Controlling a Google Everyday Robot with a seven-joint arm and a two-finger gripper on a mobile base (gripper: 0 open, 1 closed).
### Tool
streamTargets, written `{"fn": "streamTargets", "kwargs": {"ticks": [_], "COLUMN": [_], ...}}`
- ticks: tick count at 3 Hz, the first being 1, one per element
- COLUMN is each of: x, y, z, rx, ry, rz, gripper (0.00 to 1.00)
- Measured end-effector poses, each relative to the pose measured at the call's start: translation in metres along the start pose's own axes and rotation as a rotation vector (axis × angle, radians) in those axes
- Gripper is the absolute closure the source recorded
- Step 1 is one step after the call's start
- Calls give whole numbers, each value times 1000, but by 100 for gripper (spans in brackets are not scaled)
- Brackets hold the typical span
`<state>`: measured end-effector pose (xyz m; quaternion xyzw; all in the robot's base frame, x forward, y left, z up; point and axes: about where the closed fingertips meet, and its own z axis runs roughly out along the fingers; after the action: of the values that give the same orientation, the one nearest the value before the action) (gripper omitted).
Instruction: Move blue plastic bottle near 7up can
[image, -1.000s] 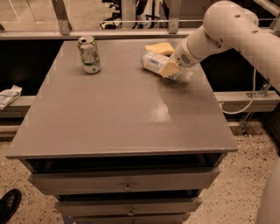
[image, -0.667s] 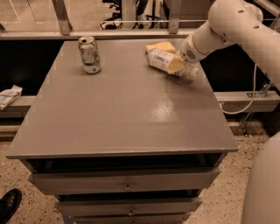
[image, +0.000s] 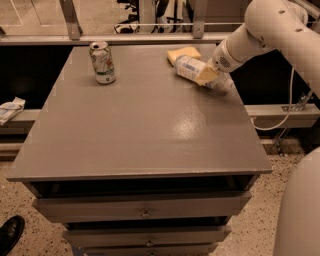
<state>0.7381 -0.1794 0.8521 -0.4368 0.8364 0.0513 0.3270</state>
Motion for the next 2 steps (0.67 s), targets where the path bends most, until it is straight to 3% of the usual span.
{"fn": "streamTargets", "kwargs": {"ticks": [2], "x": [4], "y": [8], "z": [-6], "rx": [-17], "ry": [-1], "rz": [7], "gripper": [36]}}
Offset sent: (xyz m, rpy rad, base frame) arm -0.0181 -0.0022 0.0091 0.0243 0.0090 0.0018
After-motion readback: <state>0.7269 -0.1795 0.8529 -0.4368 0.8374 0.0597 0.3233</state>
